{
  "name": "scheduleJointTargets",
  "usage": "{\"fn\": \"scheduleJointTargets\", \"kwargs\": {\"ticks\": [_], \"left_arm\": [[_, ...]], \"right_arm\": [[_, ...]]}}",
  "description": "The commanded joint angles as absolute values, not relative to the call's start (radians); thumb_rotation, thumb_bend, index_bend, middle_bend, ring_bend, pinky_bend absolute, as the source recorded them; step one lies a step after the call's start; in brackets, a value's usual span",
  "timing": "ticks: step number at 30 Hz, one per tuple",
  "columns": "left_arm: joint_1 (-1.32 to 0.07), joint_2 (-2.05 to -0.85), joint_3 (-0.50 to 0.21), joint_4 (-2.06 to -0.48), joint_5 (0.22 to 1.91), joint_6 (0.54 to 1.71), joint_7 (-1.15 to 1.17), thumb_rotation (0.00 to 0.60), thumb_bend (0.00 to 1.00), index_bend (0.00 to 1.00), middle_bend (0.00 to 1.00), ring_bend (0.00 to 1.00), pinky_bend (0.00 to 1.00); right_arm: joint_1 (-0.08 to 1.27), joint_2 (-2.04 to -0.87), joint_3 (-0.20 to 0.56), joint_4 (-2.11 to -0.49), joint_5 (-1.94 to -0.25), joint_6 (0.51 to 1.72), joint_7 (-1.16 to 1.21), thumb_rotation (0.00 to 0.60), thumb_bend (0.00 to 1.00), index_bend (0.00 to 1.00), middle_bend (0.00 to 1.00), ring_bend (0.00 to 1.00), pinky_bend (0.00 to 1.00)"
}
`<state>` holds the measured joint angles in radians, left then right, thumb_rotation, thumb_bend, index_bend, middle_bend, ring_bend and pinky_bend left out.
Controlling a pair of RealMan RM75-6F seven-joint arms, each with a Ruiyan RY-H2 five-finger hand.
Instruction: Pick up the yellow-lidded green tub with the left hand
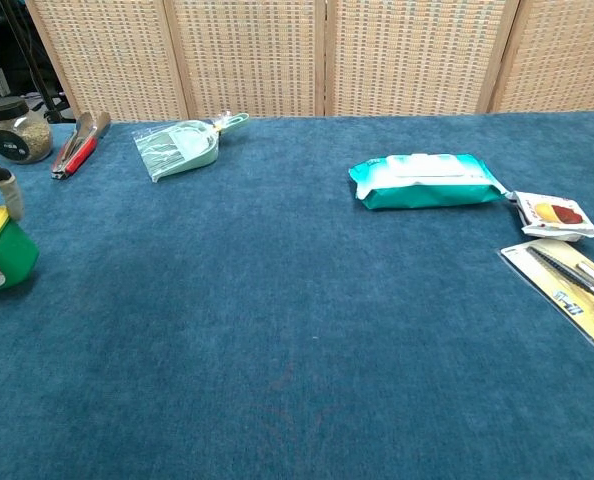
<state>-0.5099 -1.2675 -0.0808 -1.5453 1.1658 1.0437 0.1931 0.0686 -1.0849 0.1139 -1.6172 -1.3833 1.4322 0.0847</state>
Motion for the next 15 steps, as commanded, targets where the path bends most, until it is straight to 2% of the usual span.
{"fn": "scheduleJointTargets", "kwargs": {"ticks": [1,6,8,15], "left_arm": [[-0.465,-1.278,-0.083,-1.503,1.397,1.177,-0.099,0.600,0.34,0.52,0.38,0.42,0.51],[-0.435,-1.388,-0.067,-1.305,1.539,1.305,-0.500,0.600,0.36,0.53,0.39,0.42,0.51],[-0.434,-1.433,-0.064,-1.221,1.550,1.318,-0.596,0.600,0.35,0.53,0.39,0.42,0.51],[-0.468,-1.530,-0.052,-1.020,1.509,1.185,-0.766,0.600,0.34,0.54,0.39,0.42,0.51]], "right_arm": [[0.069,-1.084,0.113,-1.620,-1.386,1.432,0.084,0.600,0.00,0.00,0.00,0.00,0.00],[0.070,-1.087,0.111,-1.617,-1.387,1.429,0.080,0.600,0.00,0.00,0.00,0.00,0.00],[0.071,-1.088,0.110,-1.617,-1.388,1.429,0.079,0.600,0.00,0.00,0.00,0.00,0.00],[0.071,-1.089,0.111,-1.617,-1.386,1.429,0.079,0.600,0.00,0.00,0.00,0.00,0.00]]}}
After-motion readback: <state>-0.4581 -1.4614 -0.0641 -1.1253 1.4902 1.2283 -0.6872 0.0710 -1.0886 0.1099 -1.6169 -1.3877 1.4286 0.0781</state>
